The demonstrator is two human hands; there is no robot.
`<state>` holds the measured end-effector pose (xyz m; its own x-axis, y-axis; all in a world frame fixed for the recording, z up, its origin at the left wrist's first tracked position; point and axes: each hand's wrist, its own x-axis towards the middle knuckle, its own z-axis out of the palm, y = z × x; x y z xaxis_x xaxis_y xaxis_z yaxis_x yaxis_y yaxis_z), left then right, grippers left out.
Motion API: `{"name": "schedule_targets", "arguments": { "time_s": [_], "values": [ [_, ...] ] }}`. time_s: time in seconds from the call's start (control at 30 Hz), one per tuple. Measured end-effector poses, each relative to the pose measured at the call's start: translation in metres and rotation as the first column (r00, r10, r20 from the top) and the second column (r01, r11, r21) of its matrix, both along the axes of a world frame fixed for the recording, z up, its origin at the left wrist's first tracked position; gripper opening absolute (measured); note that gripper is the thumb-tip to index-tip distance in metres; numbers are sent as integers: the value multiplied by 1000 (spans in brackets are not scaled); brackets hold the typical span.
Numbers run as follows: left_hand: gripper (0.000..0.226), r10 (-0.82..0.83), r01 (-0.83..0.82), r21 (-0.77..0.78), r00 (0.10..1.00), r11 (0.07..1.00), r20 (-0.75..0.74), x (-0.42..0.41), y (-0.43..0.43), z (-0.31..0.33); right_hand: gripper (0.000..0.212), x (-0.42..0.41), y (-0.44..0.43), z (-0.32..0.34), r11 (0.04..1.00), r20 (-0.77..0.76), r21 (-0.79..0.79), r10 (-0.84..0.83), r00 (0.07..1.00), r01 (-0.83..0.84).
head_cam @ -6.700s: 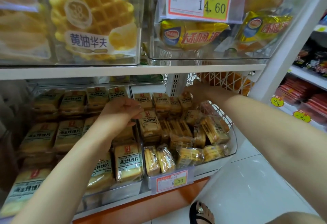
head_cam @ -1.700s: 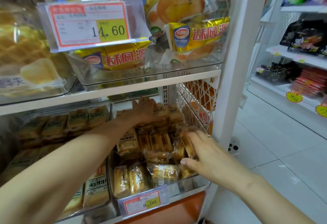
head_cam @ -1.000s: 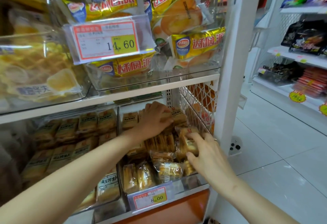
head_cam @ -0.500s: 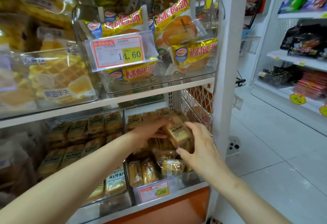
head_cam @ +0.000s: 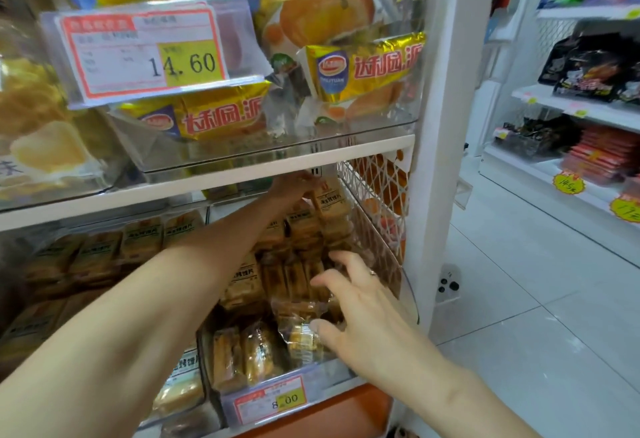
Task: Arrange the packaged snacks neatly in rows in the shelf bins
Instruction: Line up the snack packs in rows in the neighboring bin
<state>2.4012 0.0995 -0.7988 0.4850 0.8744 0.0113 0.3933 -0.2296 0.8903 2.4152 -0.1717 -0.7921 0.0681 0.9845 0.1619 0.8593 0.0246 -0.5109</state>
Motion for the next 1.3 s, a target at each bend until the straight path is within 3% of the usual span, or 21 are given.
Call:
{"name": "schedule_targets", "arguments": {
  "time_s": [0.1, 0.17, 0.23, 0.37, 0.47, 0.63, 0.7, 0.8, 0.87, 1.0, 1.07, 1.17, 1.3],
  "values": [
    [22, 15, 46, 286, 978, 957, -207, 2, 3, -17, 41, -2, 4, 2, 1000, 32, 5, 29, 999, -29],
    [31, 102, 106, 544, 936, 832, -338, 2, -2, -26, 42, -3, 5, 2, 999, 72, -14, 46, 996, -45],
    [44, 109, 184, 662, 920, 727, -376, 3, -9, -28, 45, -2, 6, -1, 998, 119, -49, 52, 992, -46],
    [60, -85, 433, 491, 809, 756, -582, -4, -10, -32, 50, 6, 9, -6, 991, 201, -132, 50, 978, -24],
    [68, -122, 521, 425, 726, 740, -677, -14, -10, -29, 54, 14, 12, -9, 982, 207, -191, 53, 977, -13],
    [41, -149, 427, 503, 852, 752, -501, -44, -44, 6, 42, 26, 22, -8, 985, 113, -159, -47, 993, 65],
    [35, -156, 409, 482, 863, 775, -481, -71, -63, 17, 39, 31, 28, -10, 981, 68, -159, -104, 992, 113],
    [29, -73, 337, 459, 862, 822, -502, -113, -91, 22, 37, 36, 39, -13, 972, 9, -162, -170, 985, 169],
    [28, -6, 230, 465, 901, 855, -435, -134, -115, 20, 36, 38, 45, -13, 970, -29, -152, -195, 980, 188],
    [19, -5, 111, 468, 975, 877, -223, -155, -161, 9, 51, 41, 48, -10, 965, -100, -260, -75, 992, 46],
    [18, -13, 110, 461, 978, 881, -208, -157, -173, 0, 61, 36, 48, -11, 943, -103, -331, -4, 995, -31],
    [21, 28, 74, 464, 978, 883, -209, -157, -176, -12, 65, 33, 48, -13, 946, -16, -325, -15, 1000, 9],
    [32, 29, 110, 483, 962, 869, -270, -157, -176, -20, 42, 44, 52, -5, 932, 19, -352, -82, 996, 83]
  ]
}}
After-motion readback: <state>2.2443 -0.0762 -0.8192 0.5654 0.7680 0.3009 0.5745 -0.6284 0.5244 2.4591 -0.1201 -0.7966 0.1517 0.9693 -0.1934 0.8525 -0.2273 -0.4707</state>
